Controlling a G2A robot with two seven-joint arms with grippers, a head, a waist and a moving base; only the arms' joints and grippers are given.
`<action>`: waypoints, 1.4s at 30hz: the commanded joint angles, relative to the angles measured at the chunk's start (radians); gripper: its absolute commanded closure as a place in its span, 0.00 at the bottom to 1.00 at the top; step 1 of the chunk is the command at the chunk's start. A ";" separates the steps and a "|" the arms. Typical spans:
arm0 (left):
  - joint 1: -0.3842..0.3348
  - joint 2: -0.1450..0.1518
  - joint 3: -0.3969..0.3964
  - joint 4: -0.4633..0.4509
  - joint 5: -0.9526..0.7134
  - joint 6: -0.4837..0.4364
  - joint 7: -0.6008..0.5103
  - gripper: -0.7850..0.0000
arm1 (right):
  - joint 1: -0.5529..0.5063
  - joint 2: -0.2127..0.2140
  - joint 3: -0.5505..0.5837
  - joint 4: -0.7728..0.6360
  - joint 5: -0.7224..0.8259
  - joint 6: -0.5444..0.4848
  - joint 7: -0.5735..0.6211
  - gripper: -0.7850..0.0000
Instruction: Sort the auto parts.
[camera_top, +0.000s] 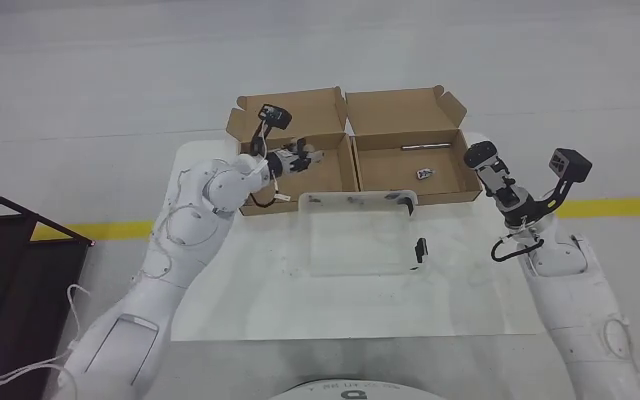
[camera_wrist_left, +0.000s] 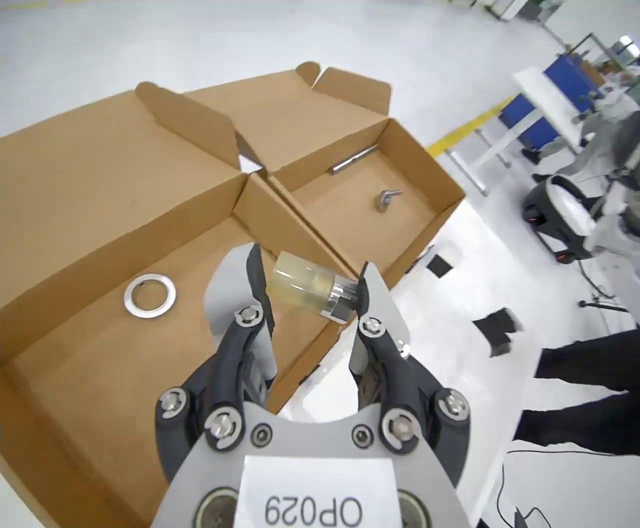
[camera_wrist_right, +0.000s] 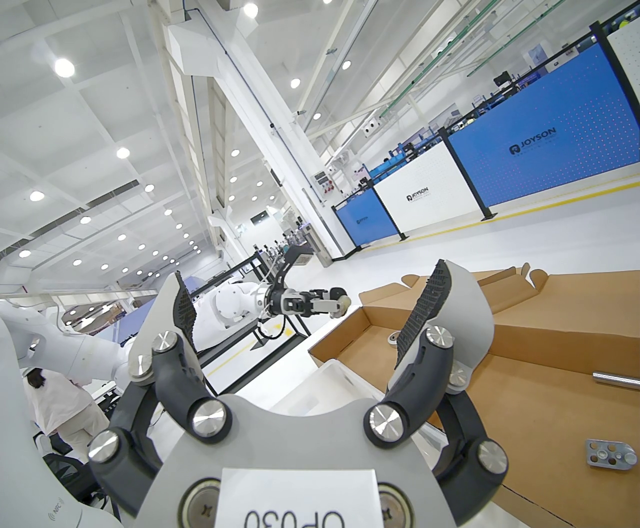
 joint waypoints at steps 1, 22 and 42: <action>-0.021 -0.011 0.026 0.051 0.013 0.045 0.027 1.00 | 0.000 0.000 0.000 0.000 0.000 0.000 0.000 0.00; -0.078 -0.057 0.061 0.371 0.025 0.132 0.158 1.00 | 0.000 0.000 0.000 0.000 0.000 0.000 0.000 0.00; -0.017 -0.030 -0.062 0.310 -0.085 -0.095 0.187 0.00 | 0.000 0.000 0.000 0.000 0.000 0.000 0.000 0.00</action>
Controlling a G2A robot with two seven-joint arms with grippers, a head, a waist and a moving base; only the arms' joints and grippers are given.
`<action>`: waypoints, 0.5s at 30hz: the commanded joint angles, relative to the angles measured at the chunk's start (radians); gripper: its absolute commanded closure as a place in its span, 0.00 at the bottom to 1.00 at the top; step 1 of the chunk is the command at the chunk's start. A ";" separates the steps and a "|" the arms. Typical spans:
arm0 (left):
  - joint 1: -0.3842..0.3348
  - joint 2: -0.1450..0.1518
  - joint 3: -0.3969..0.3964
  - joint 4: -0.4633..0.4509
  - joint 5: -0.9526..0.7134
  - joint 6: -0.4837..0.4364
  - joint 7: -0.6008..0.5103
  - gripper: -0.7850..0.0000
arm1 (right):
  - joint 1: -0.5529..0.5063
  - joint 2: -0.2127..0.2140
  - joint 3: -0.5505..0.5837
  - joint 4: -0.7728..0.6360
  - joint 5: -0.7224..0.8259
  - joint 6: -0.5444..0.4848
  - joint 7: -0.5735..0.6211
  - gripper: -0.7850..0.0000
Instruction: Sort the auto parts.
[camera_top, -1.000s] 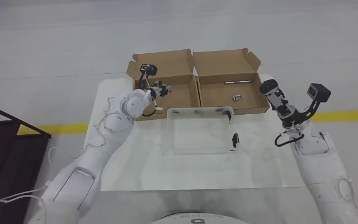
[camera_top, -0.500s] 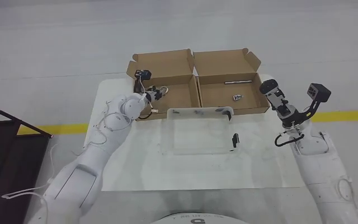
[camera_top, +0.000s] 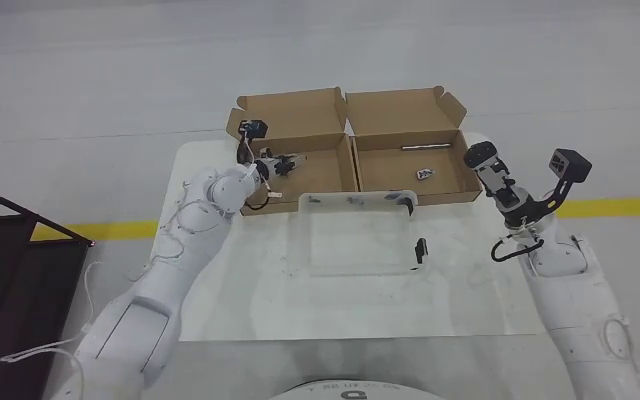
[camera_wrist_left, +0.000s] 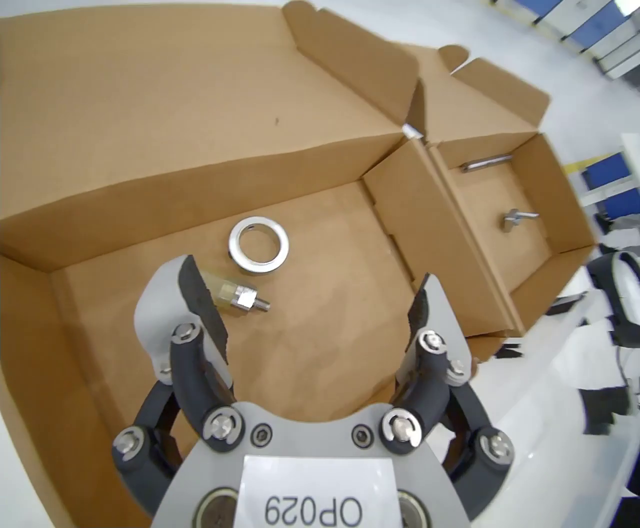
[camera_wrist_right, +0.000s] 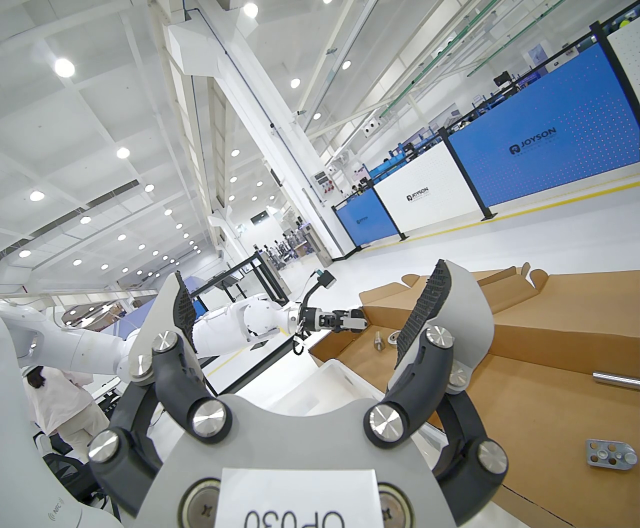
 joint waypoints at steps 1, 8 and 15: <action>0.045 0.023 -0.065 -0.043 -0.040 -0.096 0.013 0.00 | 0.000 0.000 0.000 0.000 0.000 0.000 0.000 0.00; 0.275 0.100 -0.295 -0.299 -0.076 -0.266 0.062 0.00 | 0.000 0.000 0.000 0.000 0.000 0.000 0.000 0.00; 0.362 0.116 -0.358 -0.385 -0.067 -0.277 0.097 0.00 | 0.000 0.000 0.000 0.000 0.000 0.000 0.000 0.00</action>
